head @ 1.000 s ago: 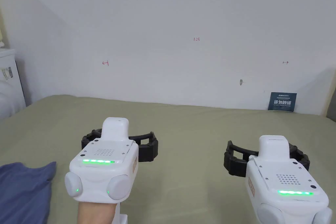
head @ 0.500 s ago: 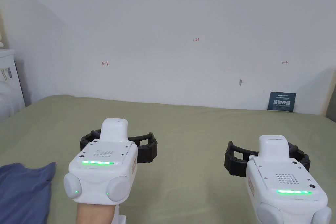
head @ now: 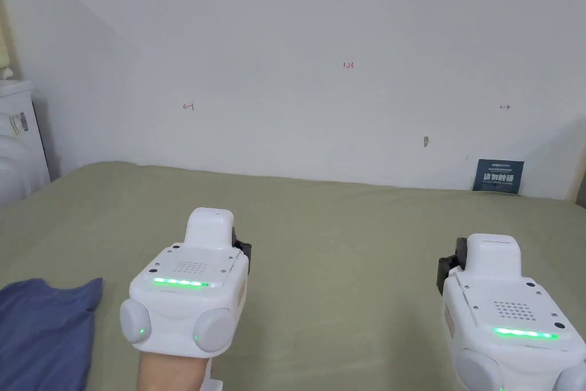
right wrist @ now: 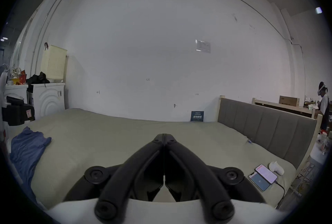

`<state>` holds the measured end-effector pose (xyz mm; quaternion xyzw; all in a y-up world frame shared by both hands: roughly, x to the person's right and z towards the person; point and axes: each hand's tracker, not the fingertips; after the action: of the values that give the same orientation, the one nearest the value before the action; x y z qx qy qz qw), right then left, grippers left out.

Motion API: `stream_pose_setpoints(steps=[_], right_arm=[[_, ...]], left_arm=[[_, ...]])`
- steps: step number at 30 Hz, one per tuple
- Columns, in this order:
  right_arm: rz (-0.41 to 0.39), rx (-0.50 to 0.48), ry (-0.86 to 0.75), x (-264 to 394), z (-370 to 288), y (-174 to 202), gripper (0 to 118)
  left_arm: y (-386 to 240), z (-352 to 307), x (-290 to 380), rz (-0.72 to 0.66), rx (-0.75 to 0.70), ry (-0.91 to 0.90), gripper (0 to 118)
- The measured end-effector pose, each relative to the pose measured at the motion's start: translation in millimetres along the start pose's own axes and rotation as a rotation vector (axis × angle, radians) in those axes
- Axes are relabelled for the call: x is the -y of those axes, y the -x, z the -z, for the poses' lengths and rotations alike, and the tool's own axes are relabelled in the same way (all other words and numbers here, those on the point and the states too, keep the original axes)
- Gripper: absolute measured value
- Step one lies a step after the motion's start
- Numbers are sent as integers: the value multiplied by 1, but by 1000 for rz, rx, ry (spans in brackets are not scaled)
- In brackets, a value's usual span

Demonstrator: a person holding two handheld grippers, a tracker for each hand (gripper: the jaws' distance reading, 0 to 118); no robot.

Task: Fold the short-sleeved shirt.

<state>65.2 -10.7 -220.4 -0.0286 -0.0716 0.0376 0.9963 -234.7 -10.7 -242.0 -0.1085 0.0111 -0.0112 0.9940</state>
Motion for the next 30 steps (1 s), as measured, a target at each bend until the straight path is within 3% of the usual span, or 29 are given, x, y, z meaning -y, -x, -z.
stream_pose_setpoints(steps=[5,8,21,30], right_arm=[[-23,-12,25,-2,9,10,0],[-26,-88,54,3,22,28,0],[-2,-601,43,2,14,239,0],[9,-776,54,5,-21,316,0]], left_arm=[[10,-3,0,-12,-21,7,0],[35,-4,3,-22,-68,23,0],[233,-118,28,-85,-579,70,0],[283,-181,49,-136,-731,96,0]])
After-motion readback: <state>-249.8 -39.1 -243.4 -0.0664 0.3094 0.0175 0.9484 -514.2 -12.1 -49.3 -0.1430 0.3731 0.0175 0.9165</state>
